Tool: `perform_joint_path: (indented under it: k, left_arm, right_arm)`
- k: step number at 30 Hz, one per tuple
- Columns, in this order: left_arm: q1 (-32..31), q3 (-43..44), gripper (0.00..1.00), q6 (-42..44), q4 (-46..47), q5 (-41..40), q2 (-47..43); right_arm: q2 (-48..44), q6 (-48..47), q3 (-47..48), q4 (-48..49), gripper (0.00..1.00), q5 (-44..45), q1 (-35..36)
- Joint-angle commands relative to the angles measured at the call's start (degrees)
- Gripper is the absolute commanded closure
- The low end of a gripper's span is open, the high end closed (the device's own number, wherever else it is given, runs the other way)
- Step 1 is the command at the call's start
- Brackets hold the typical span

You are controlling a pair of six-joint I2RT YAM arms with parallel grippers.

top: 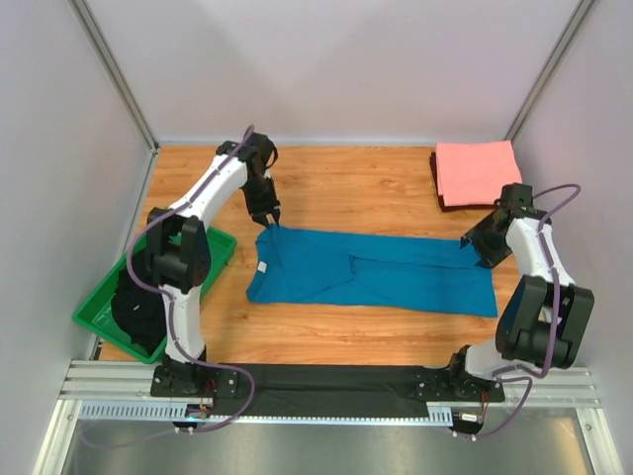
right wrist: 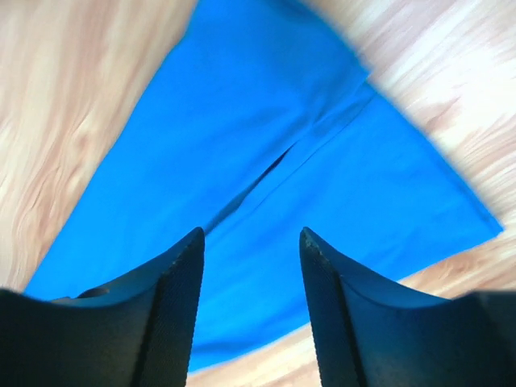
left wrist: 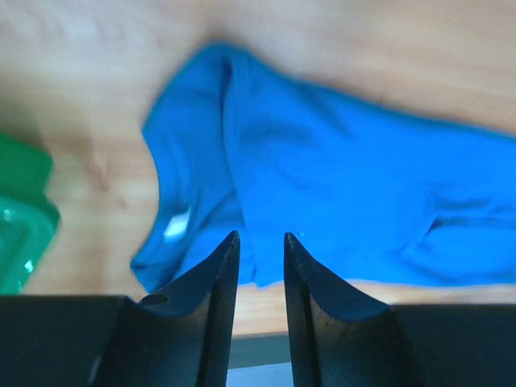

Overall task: Fold and stack the t-shirts
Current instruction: Fold the tshirt

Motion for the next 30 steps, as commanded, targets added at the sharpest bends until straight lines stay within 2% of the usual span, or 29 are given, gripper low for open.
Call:
perform_joint_path:
  k: [1, 4, 8, 12, 15, 16, 19, 23, 29, 30]
  left_arm:
    - [-6.5, -11.6, 0.65, -0.6, 1.4, 1.0, -11.0]
    - [-11.0, -19.1, 0.68, -3.8, 3.6, 0.9, -14.9]
    - [-14.2, -26.4, 0.72, -6.2, 8.4, 1.0, -16.4]
    - [-15.4, -27.8, 0.73, -6.2, 10.1, -0.6, -12.3]
    - [-15.4, -22.6, 0.73, -4.9, 6.7, -1.7, -5.5]
    - [-15.4, -17.7, 0.74, -4.6, 4.7, -2.7, -1.5]
    - [-15.3, -9.7, 0.74, -2.8, -1.0, -9.1, 5.0]
    - [-14.3, -0.8, 0.74, -1.7, -5.1, -13.1, 11.2]
    - [-8.0, 14.3, 0.74, -1.5, -6.4, -12.7, 21.4]
    - [-7.2, 19.5, 0.73, -1.5, -5.7, -11.6, 24.2]
  right_arm:
    - [-7.7, -2.2, -0.2, -4.0, 0.42, -3.5, 4.8]
    - [-12.6, -1.4, -0.2, -5.4, 0.32, -4.9, 8.8]
    - [-18.3, -0.1, -1.3, -7.7, 0.28, -6.8, 12.8]
    - [-24.5, 1.3, -2.7, -9.4, 0.24, -8.2, 13.8]
    - [-28.0, 0.6, -1.8, -11.1, 0.19, -7.0, 13.8]
    - [-28.4, -0.1, -0.9, -12.9, 0.18, -6.5, 13.8]
    - [-29.3, -1.2, 2.5, -16.5, 0.17, -5.0, 13.8]
    - [-31.1, 0.5, 3.9, -17.9, 0.16, -4.8, 13.8]
    - [-33.4, 3.7, 3.2, -17.0, 0.16, -3.9, 13.8]
    - [-33.4, 3.6, 3.2, -16.9, 0.16, -3.6, 13.8]
